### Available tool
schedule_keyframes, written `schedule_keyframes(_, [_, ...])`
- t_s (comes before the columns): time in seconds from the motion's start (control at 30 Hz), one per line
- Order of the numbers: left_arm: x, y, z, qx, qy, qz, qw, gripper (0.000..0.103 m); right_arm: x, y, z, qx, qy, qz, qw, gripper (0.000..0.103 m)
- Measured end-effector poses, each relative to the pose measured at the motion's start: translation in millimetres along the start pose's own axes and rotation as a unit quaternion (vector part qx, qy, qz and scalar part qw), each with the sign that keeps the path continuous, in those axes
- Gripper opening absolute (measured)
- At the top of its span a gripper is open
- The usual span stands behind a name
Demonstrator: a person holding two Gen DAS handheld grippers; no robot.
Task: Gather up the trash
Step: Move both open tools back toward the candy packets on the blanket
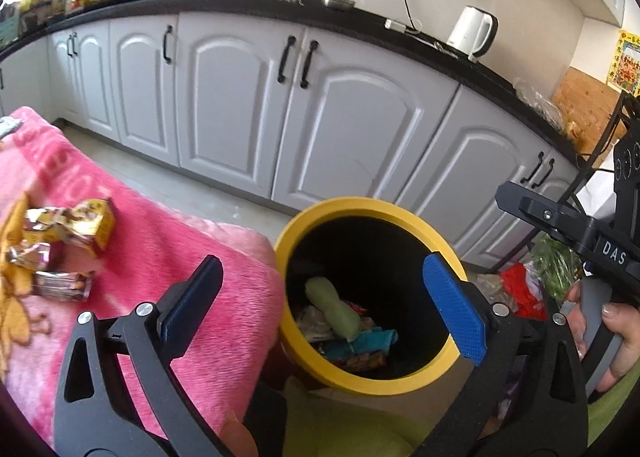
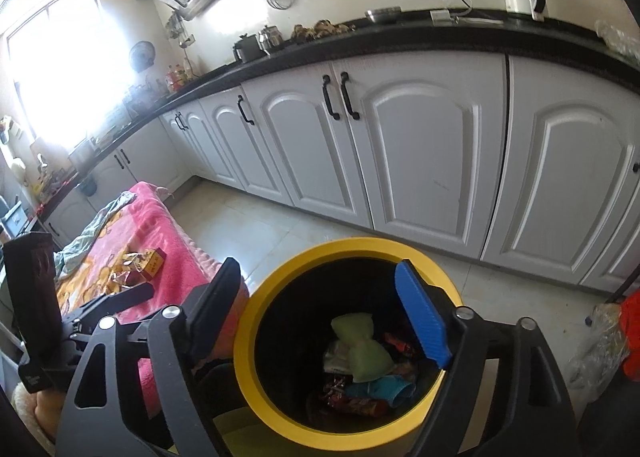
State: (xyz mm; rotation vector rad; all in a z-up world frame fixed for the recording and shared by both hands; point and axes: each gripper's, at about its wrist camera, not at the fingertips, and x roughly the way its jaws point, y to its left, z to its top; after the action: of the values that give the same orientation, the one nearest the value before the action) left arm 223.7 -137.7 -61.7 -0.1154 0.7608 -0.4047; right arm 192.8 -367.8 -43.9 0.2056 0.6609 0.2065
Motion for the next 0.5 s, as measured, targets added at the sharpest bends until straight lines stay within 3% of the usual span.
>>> schedule_keyframes(0.5, [-54, 32, 2, -0.033, -0.047, 0.023, 0.9981, 0.092, -24, 55, 0, -0.078, -0.038, 0.016, 0.996, 0.089])
